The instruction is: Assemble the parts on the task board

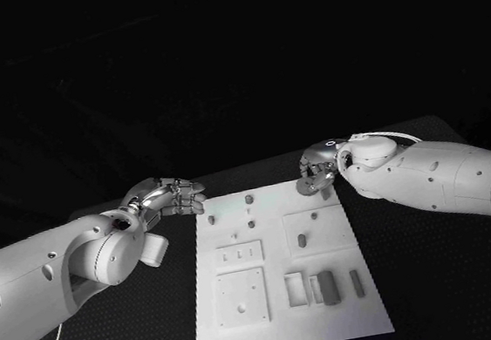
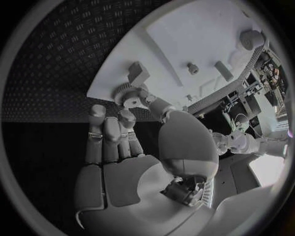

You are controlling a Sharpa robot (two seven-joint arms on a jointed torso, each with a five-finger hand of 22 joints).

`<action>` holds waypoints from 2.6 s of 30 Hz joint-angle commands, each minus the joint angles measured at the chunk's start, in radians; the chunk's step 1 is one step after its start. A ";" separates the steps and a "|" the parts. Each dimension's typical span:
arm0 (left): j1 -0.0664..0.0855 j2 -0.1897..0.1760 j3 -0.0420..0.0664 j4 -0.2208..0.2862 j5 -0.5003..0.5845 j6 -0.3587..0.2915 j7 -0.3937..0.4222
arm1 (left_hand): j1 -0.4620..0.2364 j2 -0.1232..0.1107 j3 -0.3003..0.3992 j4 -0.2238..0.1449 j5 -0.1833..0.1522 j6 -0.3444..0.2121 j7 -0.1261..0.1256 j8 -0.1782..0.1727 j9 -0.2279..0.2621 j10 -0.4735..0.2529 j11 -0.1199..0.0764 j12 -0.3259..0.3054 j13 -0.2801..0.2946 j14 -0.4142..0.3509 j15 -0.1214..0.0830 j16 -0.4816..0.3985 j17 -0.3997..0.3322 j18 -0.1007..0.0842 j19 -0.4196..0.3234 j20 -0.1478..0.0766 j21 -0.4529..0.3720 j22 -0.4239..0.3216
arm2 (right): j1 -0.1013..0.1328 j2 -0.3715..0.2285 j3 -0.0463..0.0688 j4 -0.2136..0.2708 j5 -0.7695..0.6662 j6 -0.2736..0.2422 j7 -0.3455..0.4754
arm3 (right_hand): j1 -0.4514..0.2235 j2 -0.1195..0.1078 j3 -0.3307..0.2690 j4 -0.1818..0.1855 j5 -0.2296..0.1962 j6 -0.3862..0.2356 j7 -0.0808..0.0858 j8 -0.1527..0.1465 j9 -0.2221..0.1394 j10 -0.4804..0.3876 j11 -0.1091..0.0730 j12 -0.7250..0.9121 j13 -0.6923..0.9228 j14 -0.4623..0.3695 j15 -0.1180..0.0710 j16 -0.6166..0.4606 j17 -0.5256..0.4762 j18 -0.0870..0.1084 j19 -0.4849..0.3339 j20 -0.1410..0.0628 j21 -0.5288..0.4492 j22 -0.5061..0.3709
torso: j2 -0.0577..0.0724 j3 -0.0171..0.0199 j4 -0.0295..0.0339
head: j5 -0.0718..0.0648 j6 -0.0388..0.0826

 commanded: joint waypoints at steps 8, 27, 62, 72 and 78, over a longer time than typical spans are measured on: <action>0.001 -0.002 0.001 0.005 -0.002 0.012 0.007 | -0.002 -0.001 -0.003 -0.004 0.003 0.006 0.001 -0.004 -0.001 0.006 -0.001 -0.005 0.002 0.005 0.000 -0.006 0.002 0.012 0.006 0.001 -0.006 0.001 | -0.018 0.006 -0.018 -0.020 -0.011 0.139 -0.009 | -0.012 -0.013 0.004 -0.004 -0.002 0.013 0.028 -0.009 -0.005 -0.022 0.011 0.008 -0.007 -0.018 0.002 0.006 -0.015 0.024 -0.006 0.005 0.002 0.017 | 0.000 0.0012 0.0217 | 0.002 -0.008; 0.001 -0.007 0.001 0.011 -0.003 0.010 0.006 | -0.002 0.000 -0.003 -0.004 0.003 0.006 0.001 -0.004 -0.002 0.006 -0.001 -0.005 0.002 0.006 0.000 -0.007 0.004 0.012 0.006 0.001 -0.006 0.002 | -0.021 0.013 -0.028 -0.018 -0.021 0.172 -0.014 | 0.003 0.007 0.010 -0.034 -0.003 0.024 0.031 -0.005 -0.007 -0.040 0.014 0.018 -0.029 -0.044 0.007 0.007 -0.037 0.024 -0.017 0.011 -0.001 0.017 | 0.000 0.0007 0.0215 | -0.002 -0.011; 0.001 -0.019 0.001 0.018 -0.003 0.001 0.007 | -0.002 0.000 -0.003 -0.004 0.003 0.007 0.001 -0.004 -0.003 0.007 -0.001 -0.007 0.003 0.007 0.000 -0.010 0.007 0.012 0.006 0.001 -0.007 0.003 | -0.006 0.000 -0.011 0.133 -0.120 -0.164 -0.089 | -0.033 0.016 0.013 -0.025 -0.002 0.115 -0.005 0.040 0.033 -0.017 -0.021 0.041 -0.082 0.007 -0.026 0.015 -0.019 0.024 0.011 0.000 0.006 0.013 | 0.000 0.0009 0.0210 | 0.005 0.001; 0.002 -0.019 0.001 0.021 -0.003 -0.001 0.007 | -0.002 0.000 -0.003 -0.004 0.003 0.007 0.001 -0.005 -0.003 0.007 -0.001 -0.007 0.003 0.007 0.000 -0.011 0.008 0.012 0.006 0.001 -0.008 0.003 | -0.003 0.031 -0.010 0.176 -0.155 -0.198 -0.127 | -0.031 0.005 0.017 -0.018 -0.002 0.118 -0.007 0.040 0.035 -0.014 -0.023 0.042 -0.088 0.011 -0.027 0.015 -0.020 0.024 0.016 -0.003 0.006 0.012 | 0.000 0.0004 0.0230 | 0.007 0.006; 0.002 -0.016 0.001 0.021 -0.003 -0.001 0.007 | -0.002 0.000 -0.003 -0.004 0.003 0.007 0.001 -0.005 -0.004 0.007 -0.001 -0.007 0.003 0.007 0.000 -0.012 0.008 0.012 0.006 0.001 -0.008 0.003 | -0.003 0.073 -0.010 0.166 -0.157 -0.201 -0.133 | -0.030 0.003 0.018 -0.016 -0.002 0.119 -0.007 0.039 0.035 -0.013 -0.023 0.042 -0.090 0.010 -0.028 0.015 -0.023 0.024 0.017 -0.003 0.006 0.012 | 0.000 -0.0002 0.0227 | 0.015 0.008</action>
